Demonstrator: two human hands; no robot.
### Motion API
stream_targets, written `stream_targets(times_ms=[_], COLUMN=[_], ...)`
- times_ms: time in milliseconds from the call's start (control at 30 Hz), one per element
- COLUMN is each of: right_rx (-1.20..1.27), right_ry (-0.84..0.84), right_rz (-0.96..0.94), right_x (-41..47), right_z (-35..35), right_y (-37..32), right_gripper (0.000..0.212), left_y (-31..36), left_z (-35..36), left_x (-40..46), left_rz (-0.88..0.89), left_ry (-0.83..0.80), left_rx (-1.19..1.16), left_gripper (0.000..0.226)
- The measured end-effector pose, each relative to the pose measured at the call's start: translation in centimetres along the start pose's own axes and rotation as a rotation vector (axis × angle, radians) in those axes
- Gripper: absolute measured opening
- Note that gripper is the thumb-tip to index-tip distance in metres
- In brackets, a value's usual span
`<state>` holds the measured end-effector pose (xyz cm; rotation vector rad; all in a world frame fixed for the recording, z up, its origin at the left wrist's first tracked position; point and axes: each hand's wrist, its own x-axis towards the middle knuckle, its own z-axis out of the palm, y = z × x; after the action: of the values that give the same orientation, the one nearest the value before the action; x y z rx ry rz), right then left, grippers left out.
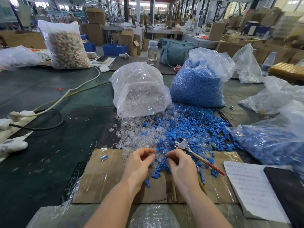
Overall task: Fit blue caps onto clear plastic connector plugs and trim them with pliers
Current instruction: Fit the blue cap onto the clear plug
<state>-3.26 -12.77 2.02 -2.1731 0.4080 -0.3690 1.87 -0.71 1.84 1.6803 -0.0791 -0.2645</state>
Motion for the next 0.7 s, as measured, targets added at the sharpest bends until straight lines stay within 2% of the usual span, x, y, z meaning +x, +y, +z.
stream_targets(times_ms=[200, 400, 567, 700], right_rx=[-0.003, 0.012, 0.062, 0.108], right_ry=[-0.003, 0.005, 0.038, 0.065], right_rz=[0.034, 0.038, 0.023, 0.015], right_x=[0.6, 0.3, -0.2, -0.4], right_z=[0.0, 0.1, 0.3, 0.3], right_y=[-0.3, -0.1, 0.1, -0.1], right_gripper=[0.009, 0.007, 0.011, 0.015], left_y=[0.1, -0.2, -0.2, 0.0], left_z=[-0.1, 0.1, 0.3, 0.5], left_x=[0.4, 0.1, -0.1, -0.4], left_rz=[-0.118, -0.061, -0.125, -0.152], left_ry=[-0.036, 0.021, 0.01, 0.025], left_rx=[-0.195, -0.04, -0.255, -0.368], left_gripper=[0.007, 0.003, 0.016, 0.01])
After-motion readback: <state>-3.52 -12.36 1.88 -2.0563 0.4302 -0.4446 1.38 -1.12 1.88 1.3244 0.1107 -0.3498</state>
